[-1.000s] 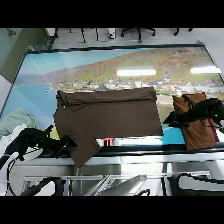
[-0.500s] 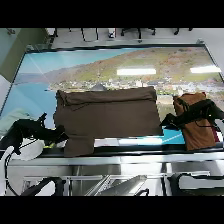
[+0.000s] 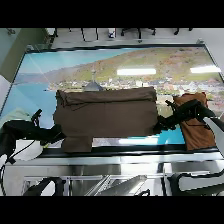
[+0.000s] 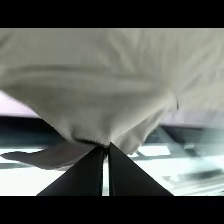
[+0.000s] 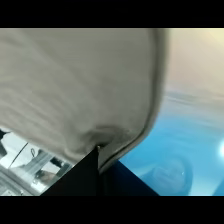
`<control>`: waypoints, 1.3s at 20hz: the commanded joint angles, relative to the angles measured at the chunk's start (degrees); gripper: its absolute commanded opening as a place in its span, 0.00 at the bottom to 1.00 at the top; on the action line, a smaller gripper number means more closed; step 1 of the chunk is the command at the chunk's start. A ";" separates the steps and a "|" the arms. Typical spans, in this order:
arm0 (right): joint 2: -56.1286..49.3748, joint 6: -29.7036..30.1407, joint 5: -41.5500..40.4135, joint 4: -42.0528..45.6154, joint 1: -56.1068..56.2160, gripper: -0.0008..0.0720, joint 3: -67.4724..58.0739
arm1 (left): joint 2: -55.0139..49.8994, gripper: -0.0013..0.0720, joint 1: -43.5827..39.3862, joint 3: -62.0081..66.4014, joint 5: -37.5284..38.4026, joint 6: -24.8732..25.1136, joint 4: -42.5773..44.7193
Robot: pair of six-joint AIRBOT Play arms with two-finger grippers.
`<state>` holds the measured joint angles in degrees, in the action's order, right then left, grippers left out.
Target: Fold the shirts.
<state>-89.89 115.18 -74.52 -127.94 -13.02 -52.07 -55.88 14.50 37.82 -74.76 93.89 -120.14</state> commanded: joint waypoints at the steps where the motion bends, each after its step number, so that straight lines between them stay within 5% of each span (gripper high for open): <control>1: 3.63 -2.86 -0.50 4.42 -0.92 0.04 -0.07 | 6.19 0.04 0.07 0.07 -7.43 -2.71 7.32; 8: 17.14 -18.47 -1.09 21.90 -3.52 0.04 6.97 | 11.41 0.04 0.04 0.07 -10.14 -3.43 12.15; 12: 19.08 -16.65 2.78 17.25 -3.30 0.04 7.58 | 5.66 0.04 0.04 4.24 -5.40 -2.60 11.98; 16: 18.14 -8.41 15.04 -1.73 -2.05 0.04 1.92 | -3.23 0.04 -2.56 18.40 -0.66 -2.60 12.00; 20: 10.58 -8.07 24.57 -2.64 3.67 0.04 -5.81 | -17.33 0.04 -11.69 33.40 7.52 -2.64 12.22; 26: -0.15 -10.21 32.70 1.60 7.41 0.04 -12.11 | -36.09 0.04 -15.76 46.93 5.60 -7.48 24.74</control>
<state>-85.95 105.86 -46.63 -127.74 -6.98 -61.54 -84.18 0.38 79.00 -68.90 89.52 -102.69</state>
